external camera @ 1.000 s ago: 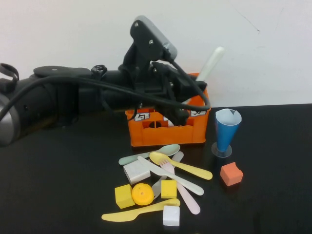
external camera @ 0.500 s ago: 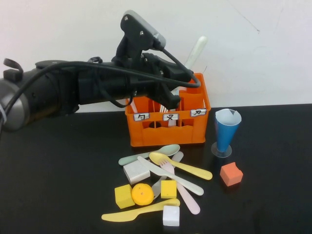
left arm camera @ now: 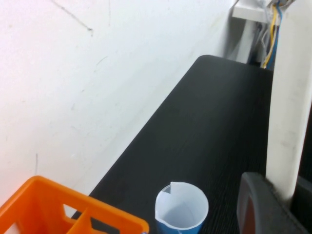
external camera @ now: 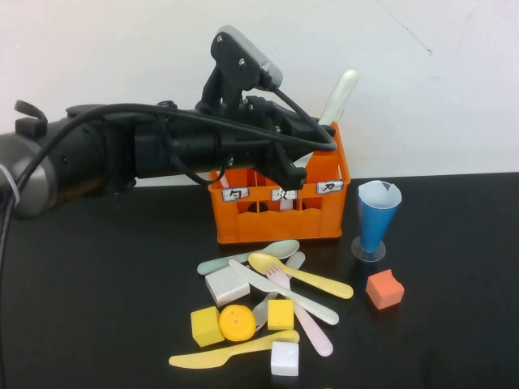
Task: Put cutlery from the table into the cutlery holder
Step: Place the fork on the box
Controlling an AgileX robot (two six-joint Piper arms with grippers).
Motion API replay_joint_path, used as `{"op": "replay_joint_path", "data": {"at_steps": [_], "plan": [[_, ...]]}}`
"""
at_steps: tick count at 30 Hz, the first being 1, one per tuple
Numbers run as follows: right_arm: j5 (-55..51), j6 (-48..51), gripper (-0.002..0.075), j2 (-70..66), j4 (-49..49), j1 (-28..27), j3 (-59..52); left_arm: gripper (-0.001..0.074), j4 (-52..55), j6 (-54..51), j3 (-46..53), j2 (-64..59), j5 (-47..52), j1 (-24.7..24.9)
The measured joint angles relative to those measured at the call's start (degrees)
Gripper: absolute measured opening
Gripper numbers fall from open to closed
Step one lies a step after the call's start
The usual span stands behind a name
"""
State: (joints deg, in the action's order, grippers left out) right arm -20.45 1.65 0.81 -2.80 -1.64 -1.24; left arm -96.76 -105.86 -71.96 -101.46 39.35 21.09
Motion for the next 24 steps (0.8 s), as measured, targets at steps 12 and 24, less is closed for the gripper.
{"op": "replay_joint_path", "data": {"at_steps": [12,24], "plan": [[0.0,0.0,-0.0003,0.0,0.0,0.0,0.0,0.0038,2.5,1.6,0.0,0.0,9.1,0.0],[0.0,0.0,-0.0003,0.0,0.0,0.0,0.0,0.0038,21.8,7.2,0.0,3.7,5.7,1.6]]}}
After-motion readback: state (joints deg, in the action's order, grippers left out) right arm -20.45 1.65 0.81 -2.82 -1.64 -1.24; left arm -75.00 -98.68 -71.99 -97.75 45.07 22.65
